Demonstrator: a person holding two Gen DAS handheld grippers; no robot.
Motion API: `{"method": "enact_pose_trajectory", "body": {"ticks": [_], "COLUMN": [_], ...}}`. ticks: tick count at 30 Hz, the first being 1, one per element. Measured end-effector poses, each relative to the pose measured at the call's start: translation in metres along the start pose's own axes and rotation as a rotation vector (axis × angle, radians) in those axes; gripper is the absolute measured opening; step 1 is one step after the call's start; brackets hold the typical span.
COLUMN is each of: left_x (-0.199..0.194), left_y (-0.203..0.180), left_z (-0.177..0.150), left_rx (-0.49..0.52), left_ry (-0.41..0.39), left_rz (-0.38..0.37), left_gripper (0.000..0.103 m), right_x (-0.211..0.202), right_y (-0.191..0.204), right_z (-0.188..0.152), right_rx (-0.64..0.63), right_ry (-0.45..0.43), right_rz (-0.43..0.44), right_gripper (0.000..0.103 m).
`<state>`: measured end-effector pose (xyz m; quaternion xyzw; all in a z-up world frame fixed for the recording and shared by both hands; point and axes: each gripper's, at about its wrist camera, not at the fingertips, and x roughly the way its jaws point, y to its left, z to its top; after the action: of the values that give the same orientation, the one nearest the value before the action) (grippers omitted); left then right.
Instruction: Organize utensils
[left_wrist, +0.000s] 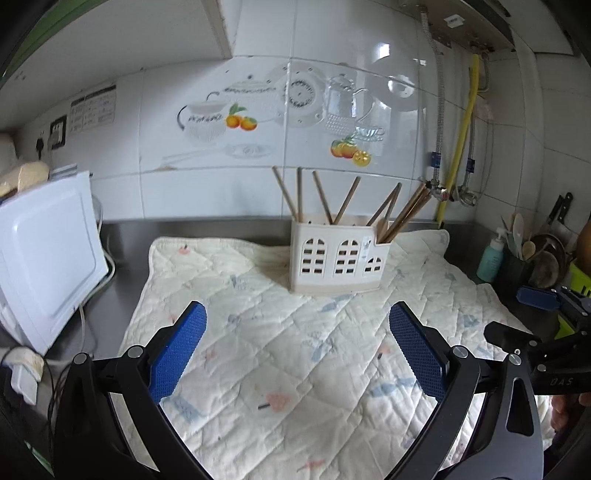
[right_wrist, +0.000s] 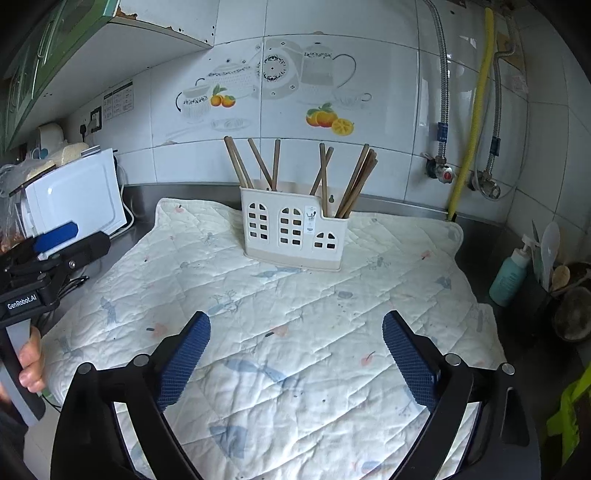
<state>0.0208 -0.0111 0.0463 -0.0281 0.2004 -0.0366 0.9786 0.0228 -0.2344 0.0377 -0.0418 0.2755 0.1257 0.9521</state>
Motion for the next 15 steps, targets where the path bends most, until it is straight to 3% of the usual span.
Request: {"method": "enact_pose_trajectory", "body": {"ticks": [15], "left_x": [-0.007], "left_y": [0.005], "left_z": [-0.019], "left_rx": [0.008], "left_ry": [0.039], "left_rz": [0.034], "left_gripper": [0.098], "right_x": [-0.005], "right_y": [0.000], "right_z": [-0.021], "right_rx": [0.042], "right_ry": [0.003], "right_rz": [-0.009], "right_gripper": [0.093]}}
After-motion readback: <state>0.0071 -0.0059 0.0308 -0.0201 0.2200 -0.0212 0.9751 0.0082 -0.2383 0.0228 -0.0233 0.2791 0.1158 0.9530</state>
